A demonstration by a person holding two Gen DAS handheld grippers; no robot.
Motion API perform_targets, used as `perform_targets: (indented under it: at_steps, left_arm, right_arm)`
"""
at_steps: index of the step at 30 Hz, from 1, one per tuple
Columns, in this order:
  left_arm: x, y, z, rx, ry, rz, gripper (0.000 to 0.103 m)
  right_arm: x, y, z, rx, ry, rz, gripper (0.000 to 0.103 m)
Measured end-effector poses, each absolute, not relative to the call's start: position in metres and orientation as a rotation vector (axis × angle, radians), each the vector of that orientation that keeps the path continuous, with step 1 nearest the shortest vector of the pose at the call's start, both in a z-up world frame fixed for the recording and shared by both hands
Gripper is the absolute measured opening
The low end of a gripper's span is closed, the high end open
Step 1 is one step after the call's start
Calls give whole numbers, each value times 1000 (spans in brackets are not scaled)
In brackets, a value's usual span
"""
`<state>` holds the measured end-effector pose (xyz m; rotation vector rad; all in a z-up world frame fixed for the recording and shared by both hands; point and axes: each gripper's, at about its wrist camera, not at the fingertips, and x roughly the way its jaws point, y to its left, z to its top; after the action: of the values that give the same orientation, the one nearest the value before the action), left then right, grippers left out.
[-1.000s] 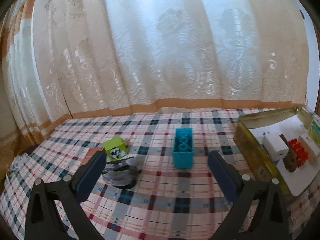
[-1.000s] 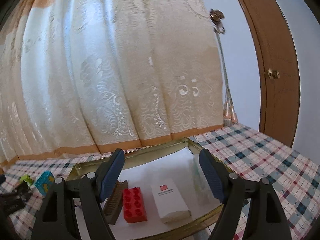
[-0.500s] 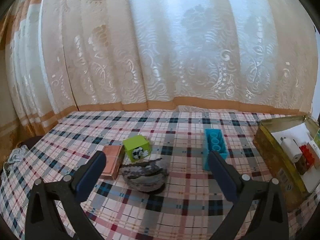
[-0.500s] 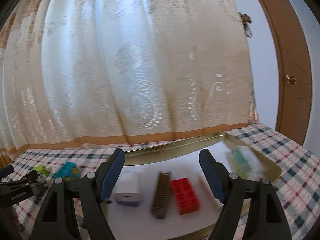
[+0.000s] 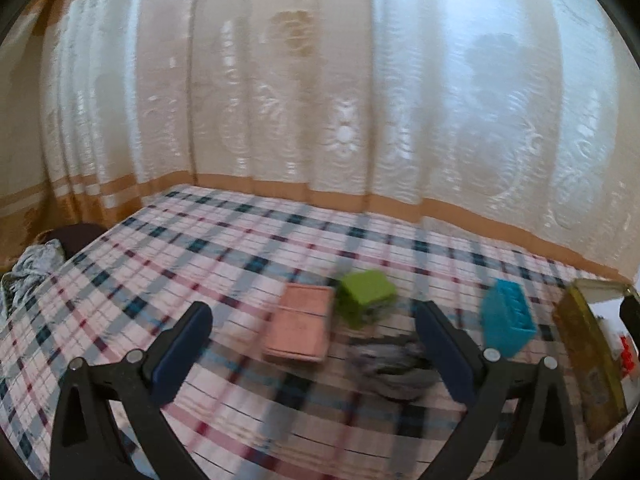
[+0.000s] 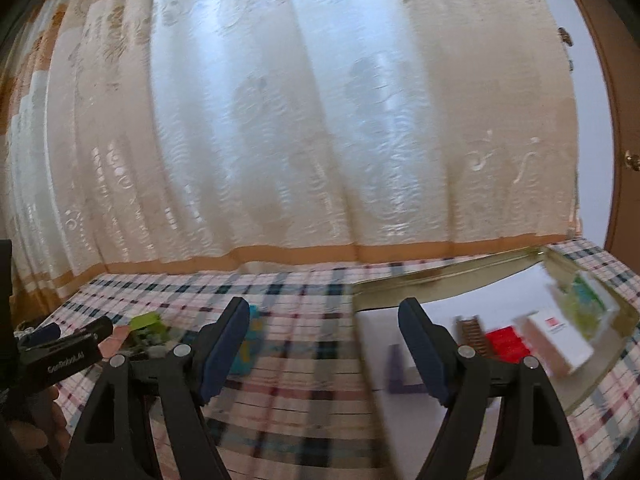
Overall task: Organize rigid objects
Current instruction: 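Grasp the grey sequined pouch with the left tool, then lift the grey pouch with the left tool while the right tool grasps the teal Lego brick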
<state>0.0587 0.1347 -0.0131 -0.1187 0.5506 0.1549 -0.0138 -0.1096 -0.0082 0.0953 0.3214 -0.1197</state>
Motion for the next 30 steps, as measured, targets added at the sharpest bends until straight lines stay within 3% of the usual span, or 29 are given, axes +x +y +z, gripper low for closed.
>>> perform_targets:
  at_steps: [6,17,21,25,30]
  left_arm:
    - [60,149,-16,-166,569,158,103]
    - [72,100,-24,-7,670,-2,98]
    - [82,95,-30,-4,724,10,80]
    - [91,88,-37,13,781,-4,69]
    - [91,86,-38,25,783,-35,68]
  right_arm:
    - [10,-83,-13,73,377,-116,79]
    - [10,-81,-14,85,369,-95,79]
    - [9,-78,-14,73,368,-89,79]
    - [8,-78,-13,69,367,-86,79]
    - [10,-80,-15,84,390,-75,79]
